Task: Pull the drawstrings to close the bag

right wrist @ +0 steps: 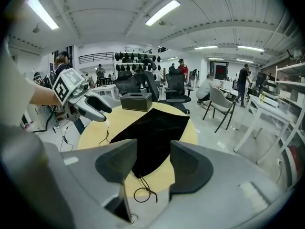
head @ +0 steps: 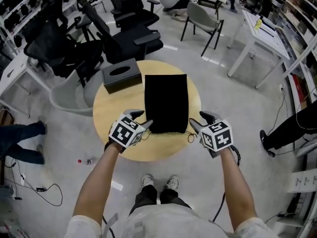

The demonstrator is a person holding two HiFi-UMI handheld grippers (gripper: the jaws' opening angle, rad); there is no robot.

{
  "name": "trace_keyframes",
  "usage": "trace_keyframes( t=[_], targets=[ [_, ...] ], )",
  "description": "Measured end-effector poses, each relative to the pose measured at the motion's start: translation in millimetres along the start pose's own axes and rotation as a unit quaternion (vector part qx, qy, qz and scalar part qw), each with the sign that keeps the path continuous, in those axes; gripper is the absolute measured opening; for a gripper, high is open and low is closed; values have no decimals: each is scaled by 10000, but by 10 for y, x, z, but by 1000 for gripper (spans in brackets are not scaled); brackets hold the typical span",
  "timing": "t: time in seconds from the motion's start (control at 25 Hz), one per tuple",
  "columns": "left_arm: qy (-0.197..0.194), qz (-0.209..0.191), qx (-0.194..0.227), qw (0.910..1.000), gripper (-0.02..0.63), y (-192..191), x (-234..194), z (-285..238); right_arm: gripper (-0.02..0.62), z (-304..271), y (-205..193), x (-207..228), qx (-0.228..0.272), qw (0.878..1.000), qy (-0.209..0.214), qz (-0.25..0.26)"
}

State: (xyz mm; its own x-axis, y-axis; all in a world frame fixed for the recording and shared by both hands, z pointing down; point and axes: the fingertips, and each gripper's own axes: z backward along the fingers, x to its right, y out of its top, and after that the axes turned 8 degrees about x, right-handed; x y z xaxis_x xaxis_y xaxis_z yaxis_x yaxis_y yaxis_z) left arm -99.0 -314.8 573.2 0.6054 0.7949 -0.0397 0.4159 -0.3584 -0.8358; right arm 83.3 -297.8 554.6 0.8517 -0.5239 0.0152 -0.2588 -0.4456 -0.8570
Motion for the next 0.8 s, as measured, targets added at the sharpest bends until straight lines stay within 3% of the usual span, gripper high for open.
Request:
trace_keyframes(
  t=[0.8],
  targets=[
    [-549,-289,-966,9934,204,-807,184,-307,206,-381,-798,-244,-1067,9913,600,484]
  ],
)
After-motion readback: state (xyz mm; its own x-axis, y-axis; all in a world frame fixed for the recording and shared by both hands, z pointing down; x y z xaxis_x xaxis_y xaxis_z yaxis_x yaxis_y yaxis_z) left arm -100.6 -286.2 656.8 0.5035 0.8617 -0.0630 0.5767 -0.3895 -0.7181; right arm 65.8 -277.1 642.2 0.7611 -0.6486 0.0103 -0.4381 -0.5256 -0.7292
